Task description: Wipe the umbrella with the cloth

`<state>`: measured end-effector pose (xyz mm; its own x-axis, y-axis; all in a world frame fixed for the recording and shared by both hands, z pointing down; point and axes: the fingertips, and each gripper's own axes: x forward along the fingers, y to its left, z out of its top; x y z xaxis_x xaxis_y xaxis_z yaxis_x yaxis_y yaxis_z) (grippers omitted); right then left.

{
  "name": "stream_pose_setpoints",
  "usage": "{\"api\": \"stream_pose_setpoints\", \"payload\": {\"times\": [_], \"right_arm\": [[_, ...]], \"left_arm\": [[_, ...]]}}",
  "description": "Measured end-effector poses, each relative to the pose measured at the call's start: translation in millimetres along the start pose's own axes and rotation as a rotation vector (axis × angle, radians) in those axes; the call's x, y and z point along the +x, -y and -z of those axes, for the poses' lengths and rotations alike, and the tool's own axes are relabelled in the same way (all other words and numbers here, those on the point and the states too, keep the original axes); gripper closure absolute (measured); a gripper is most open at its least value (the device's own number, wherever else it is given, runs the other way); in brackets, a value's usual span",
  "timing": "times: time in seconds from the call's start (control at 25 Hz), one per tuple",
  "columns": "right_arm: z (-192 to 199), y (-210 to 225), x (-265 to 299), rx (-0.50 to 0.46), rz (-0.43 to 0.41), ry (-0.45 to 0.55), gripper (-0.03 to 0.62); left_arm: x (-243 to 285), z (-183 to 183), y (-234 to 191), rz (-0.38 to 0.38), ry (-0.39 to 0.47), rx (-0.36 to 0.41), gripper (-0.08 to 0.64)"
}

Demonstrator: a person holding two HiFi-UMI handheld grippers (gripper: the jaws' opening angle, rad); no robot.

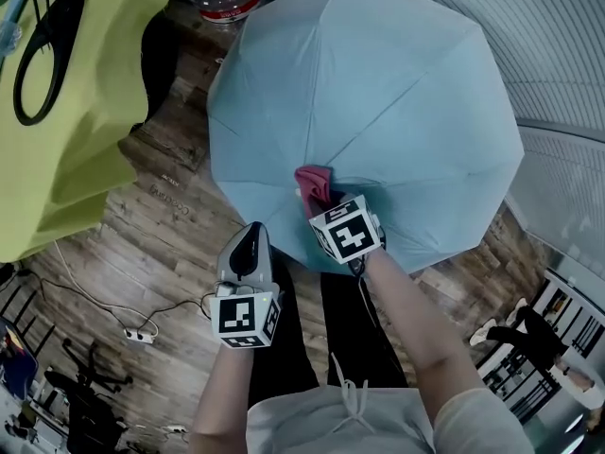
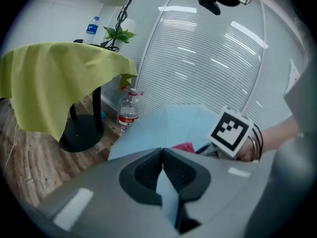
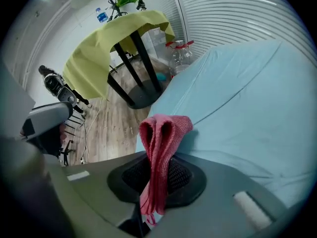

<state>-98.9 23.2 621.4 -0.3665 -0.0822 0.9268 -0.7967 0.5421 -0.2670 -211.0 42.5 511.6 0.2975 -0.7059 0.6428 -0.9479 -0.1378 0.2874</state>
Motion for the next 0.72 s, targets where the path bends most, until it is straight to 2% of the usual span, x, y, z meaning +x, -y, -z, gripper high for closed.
{"api": "stream_pose_setpoints", "payload": {"times": [0.2,0.72], "right_arm": [[4.4,6.6,-2.6,0.008,0.001,0.024,0.535],[11.5,54.4,-42.7,-0.050,0.016,0.024,0.535]], "left_arm": [[3.7,8.5,6.3,0.006,-0.010,-0.004,0.554],[27.8,-3.1,69.9,0.057,0.002,0.017,0.554]]}}
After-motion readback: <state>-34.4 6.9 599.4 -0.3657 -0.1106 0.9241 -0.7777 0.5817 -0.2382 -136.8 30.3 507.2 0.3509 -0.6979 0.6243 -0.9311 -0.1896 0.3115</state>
